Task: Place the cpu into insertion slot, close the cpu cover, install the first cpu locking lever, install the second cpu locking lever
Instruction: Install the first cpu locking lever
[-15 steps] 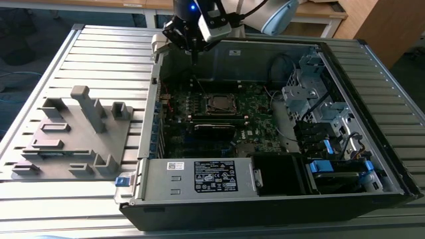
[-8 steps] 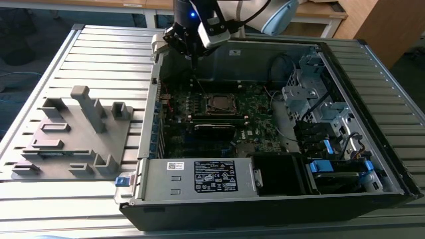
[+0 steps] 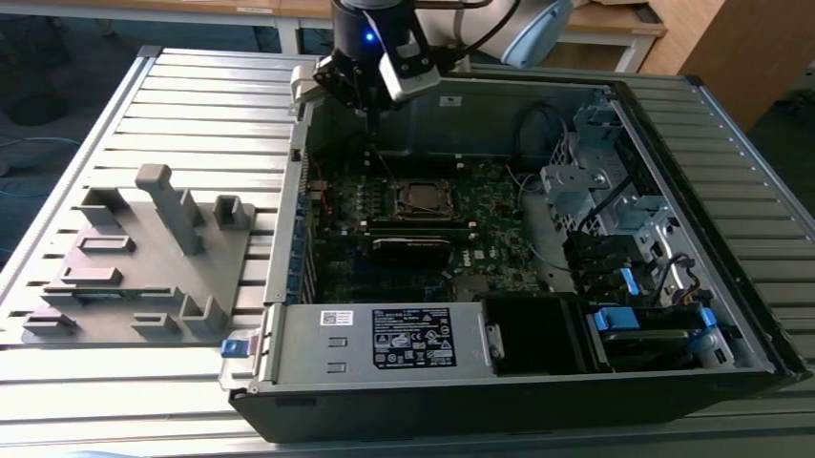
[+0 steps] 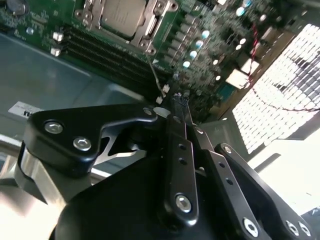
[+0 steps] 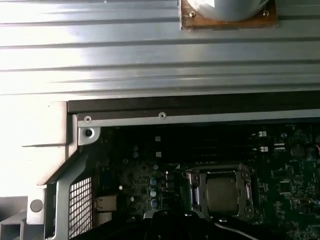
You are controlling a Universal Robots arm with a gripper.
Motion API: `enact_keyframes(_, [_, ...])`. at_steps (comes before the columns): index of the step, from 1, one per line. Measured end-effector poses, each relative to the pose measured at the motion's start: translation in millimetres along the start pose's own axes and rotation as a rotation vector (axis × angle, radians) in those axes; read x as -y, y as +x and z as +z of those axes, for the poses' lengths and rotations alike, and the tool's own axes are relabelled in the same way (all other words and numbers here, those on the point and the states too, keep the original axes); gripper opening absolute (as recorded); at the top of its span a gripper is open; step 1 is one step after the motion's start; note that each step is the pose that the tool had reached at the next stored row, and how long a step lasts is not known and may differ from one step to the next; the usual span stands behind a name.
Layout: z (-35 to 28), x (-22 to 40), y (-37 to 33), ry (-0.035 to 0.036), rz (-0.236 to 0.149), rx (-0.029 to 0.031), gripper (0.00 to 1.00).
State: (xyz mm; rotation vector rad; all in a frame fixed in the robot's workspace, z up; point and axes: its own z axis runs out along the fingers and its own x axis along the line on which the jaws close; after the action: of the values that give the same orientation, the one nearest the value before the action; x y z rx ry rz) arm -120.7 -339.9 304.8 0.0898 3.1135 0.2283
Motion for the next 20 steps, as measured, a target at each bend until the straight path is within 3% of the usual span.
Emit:
enact_keyframes(2, [0.6, 1.2, 0.0, -0.0232, 0.001, -0.0013, 0.11])
enact_keyframes(3, [1.2, 1.6, 0.0, -0.0311, 0.001, -0.0019, 0.11])
enact_keyframes(8, [5.2, 2.8, 0.1, -0.034, 0.001, -0.0023, 0.11])
enact_keyframes(9, [5.9, 3.3, 0.1, -0.0391, 0.001, -0.0028, 0.11])
enact_keyframes(11, [6.6, 4.1, 0.2, -0.0615, 0.001, -0.0037, 0.11])
enact_keyframes(13, [6.9, 4.8, 0.2, -0.0728, 0.002, -0.0042, 0.11])
enact_keyframes(20, [9.0, 5.2, 0.6, -0.0759, 0.002, -0.0045, 0.11])
